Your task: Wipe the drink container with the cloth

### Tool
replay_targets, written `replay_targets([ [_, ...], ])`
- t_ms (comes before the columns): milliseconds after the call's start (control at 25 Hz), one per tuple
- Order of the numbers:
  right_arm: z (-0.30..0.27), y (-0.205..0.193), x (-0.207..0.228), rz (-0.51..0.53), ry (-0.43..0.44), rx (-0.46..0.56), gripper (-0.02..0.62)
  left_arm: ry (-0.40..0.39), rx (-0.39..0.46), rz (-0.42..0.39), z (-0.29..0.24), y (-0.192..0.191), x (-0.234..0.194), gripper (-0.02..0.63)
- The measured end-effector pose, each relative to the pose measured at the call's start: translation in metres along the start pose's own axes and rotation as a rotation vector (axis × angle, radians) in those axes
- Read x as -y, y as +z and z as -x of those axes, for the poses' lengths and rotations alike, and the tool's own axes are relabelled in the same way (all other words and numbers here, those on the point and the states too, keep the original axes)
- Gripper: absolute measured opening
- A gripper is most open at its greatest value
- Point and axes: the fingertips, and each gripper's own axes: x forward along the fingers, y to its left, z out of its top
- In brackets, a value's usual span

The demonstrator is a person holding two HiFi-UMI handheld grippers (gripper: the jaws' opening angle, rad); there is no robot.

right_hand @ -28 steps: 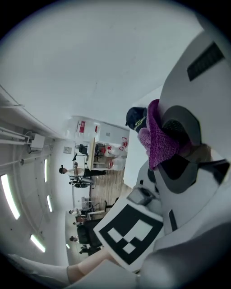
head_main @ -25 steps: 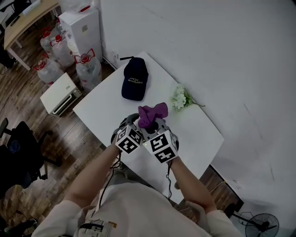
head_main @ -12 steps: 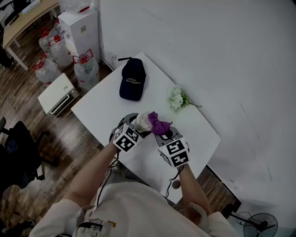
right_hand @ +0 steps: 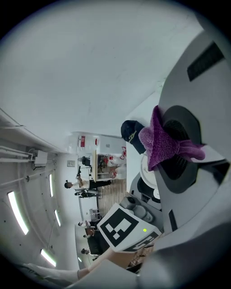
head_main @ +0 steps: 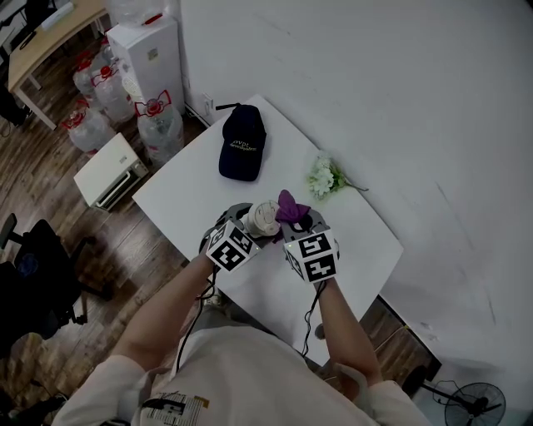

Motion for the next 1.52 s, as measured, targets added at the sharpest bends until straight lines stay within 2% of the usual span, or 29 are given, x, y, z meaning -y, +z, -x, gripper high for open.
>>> replay_targets([
  [160, -0.013, 0.021, -0.017, 0.106, -0.017, 0.012, 0.060, 0.000, -0.007, 0.004, 0.001, -0.001, -0.001, 0.400],
  [320, -0.021, 0.034, -0.042, 0.124, 0.034, 0.039, 0.060, 0.008, -0.012, -0.004, 0.001, -0.002, -0.001, 0.400],
  [440, -0.015, 0.033, -0.069, 0.166, 0.125, 0.047, 0.058, 0.006, -0.013, -0.012, 0.000, -0.003, -0.001, 0.400],
  [560, 0.000, 0.022, -0.082, 0.096, 0.223, 0.055, 0.058, 0.002, -0.004, -0.019, 0.001, -0.003, -0.001, 0.399],
  [640, 0.010, 0.013, -0.079, 0.055, 0.240, 0.048, 0.058, 0.010, 0.003, -0.009, 0.000, -0.004, -0.002, 0.400],
  [760, 0.022, -0.004, -0.069, 0.018, 0.213, 0.021, 0.058, 0.019, 0.011, 0.020, -0.001, -0.006, -0.002, 0.400],
  [880, 0.034, -0.019, -0.056, -0.030, 0.148, 0.014, 0.058, 0.033, 0.016, 0.011, -0.001, -0.009, -0.004, 0.400],
  [960, 0.044, -0.029, -0.046, -0.072, 0.099, 0.022, 0.058, 0.041, 0.038, 0.000, 0.002, -0.012, -0.003, 0.400],
  [1040, 0.053, -0.040, -0.037, -0.120, 0.063, 0.030, 0.058, 0.041, 0.074, 0.031, 0.011, -0.013, -0.001, 0.402],
  [1240, 0.065, -0.063, -0.027, -0.183, 0.040, 0.028, 0.060, 0.062, 0.142, 0.071, 0.042, -0.018, 0.006, 0.402],
  [1320, 0.069, -0.068, -0.027, -0.191, 0.042, 0.033, 0.060, 0.079, 0.176, 0.035, 0.060, -0.009, 0.008, 0.402],
  [1520, 0.068, -0.071, -0.027, -0.204, 0.050, 0.066, 0.060, 0.081, 0.237, -0.126, 0.082, 0.041, 0.016, 0.402],
])
